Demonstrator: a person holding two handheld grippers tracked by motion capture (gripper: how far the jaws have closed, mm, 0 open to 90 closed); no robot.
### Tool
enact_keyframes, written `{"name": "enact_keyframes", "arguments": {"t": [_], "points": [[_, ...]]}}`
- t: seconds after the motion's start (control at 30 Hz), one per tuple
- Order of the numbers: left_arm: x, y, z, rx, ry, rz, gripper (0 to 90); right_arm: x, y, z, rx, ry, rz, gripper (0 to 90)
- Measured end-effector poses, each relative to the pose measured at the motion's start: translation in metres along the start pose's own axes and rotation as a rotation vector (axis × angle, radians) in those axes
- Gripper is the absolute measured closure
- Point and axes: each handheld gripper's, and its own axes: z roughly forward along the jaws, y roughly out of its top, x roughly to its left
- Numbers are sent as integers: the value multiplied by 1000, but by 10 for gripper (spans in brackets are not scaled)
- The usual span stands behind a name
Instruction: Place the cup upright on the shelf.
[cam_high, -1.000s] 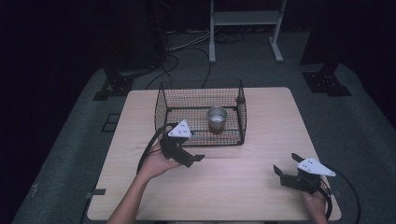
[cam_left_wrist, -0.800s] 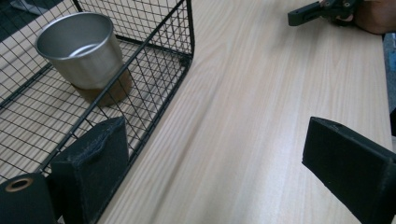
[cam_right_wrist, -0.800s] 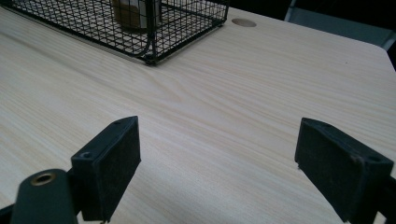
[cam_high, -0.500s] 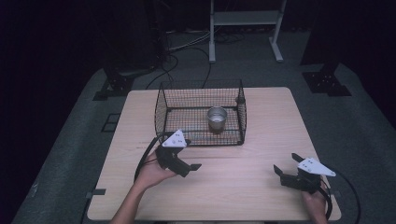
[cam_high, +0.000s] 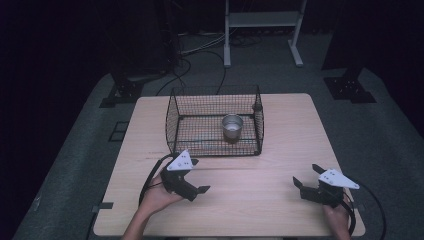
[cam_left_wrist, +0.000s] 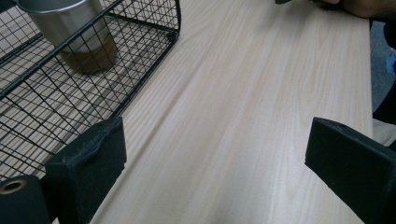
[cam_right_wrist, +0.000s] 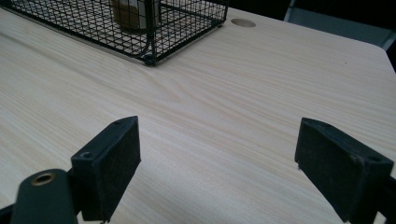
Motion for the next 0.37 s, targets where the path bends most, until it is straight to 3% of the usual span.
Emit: {"name": "enact_keyframes", "arguments": {"t": [0.23, 0.37], "points": [[-13, -16, 0, -20, 32, -10, 39, 0, 0, 0, -2, -1, 3, 135], [-23, -33, 1, -60, 27, -33, 25, -1, 0, 0, -6, 0, 4, 135]]}}
